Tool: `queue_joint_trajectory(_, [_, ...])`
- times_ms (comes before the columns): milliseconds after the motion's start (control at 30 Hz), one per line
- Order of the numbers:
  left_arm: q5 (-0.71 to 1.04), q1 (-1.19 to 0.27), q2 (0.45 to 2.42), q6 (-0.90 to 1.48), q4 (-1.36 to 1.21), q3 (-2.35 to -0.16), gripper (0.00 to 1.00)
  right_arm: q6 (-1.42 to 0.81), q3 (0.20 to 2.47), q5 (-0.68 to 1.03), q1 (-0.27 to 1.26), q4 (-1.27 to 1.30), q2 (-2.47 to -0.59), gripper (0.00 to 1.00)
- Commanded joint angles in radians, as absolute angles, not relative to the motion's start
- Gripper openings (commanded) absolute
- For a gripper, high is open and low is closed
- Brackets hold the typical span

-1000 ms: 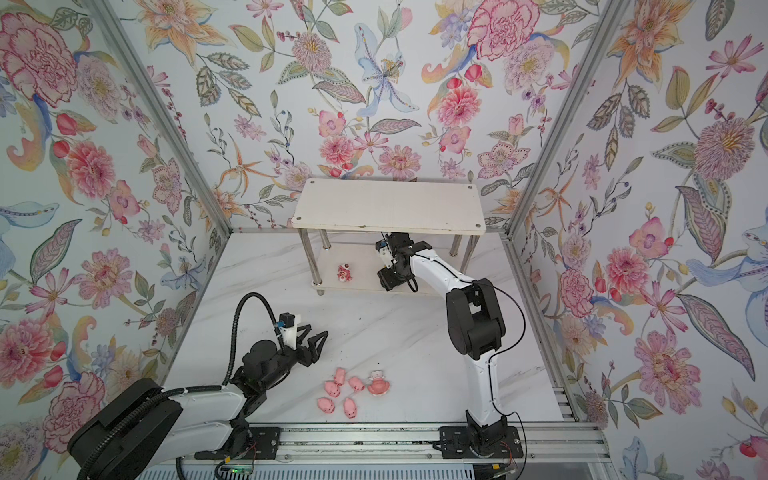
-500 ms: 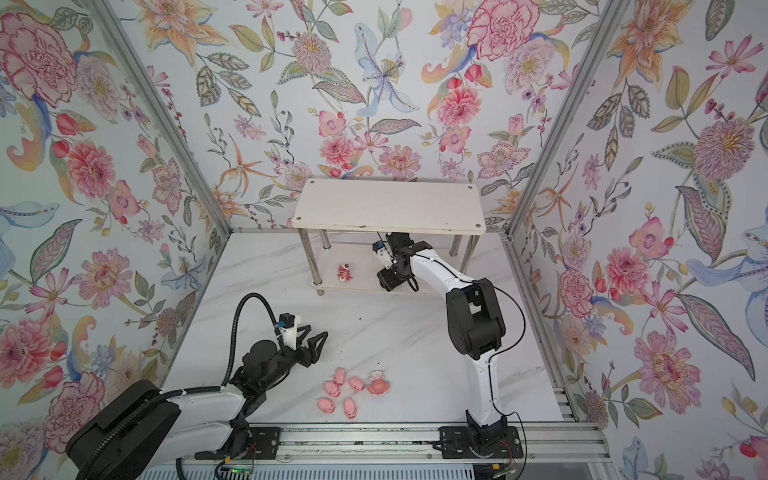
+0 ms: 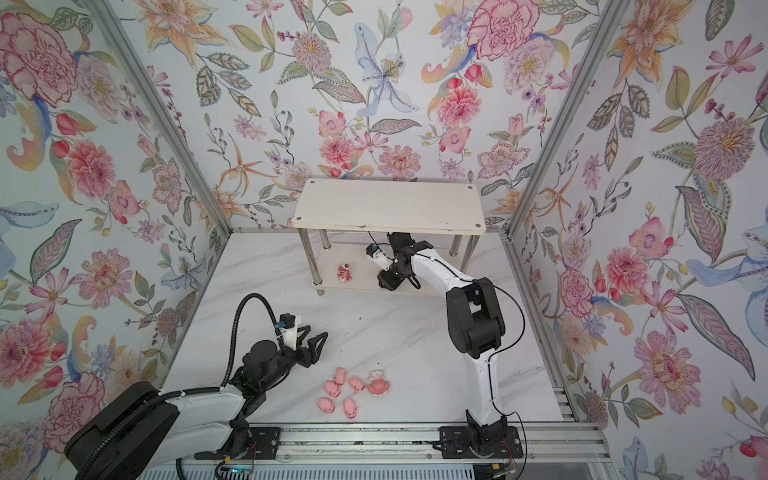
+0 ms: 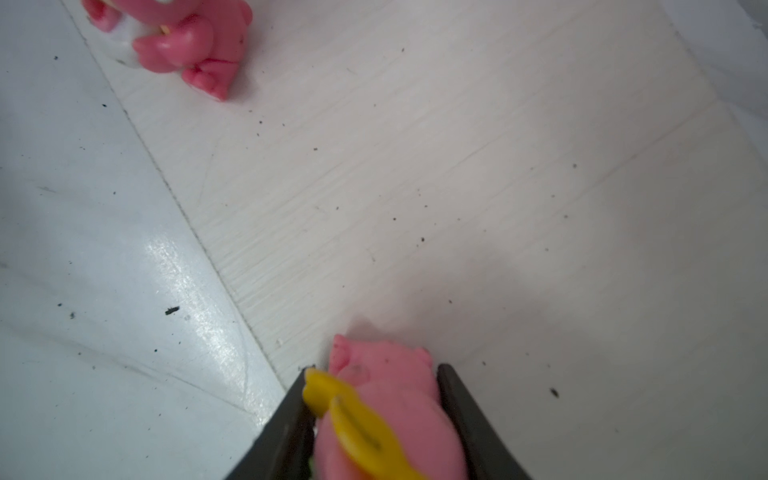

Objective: Place and organize the plastic toys onto the shelf
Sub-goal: 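Lower the pink figure onto the lower shelf beside the pink bear, then open the right gripper and release the pink figure on the shelf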

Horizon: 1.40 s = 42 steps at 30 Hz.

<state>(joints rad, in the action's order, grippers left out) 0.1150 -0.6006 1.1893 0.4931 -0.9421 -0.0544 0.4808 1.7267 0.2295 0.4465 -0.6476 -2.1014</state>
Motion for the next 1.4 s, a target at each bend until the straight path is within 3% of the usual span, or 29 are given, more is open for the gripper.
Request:
queue_joint_trajectory(0, [0.092,-0.611,1.19,0.474,-0.942,-0.052,0.7,0.538,1.725,0.249,0.432,-0.646,-2.127,0.47])
queue_joint_trajectory(200, [0.097,-0.611,1.204,0.484,-0.957,-0.054,0.7,0.482,1.733,0.248,0.423,-0.644,-2.12,0.68])
queue_joint_trajectory(467, [0.098,-0.611,1.196,0.493,-0.971,-0.04,0.7,0.387,1.666,0.308,0.42,-0.567,-2.045,0.8])
queue_joint_trajectory(767, [0.086,-0.611,1.123,0.486,-0.946,-0.007,0.7,0.233,1.475,0.415,0.403,-0.382,-1.894,0.83])
queue_joint_trajectory(1367, [0.059,-0.612,0.957,0.459,-0.847,0.032,0.7,0.101,1.275,0.357,0.351,-0.254,-1.754,0.85])
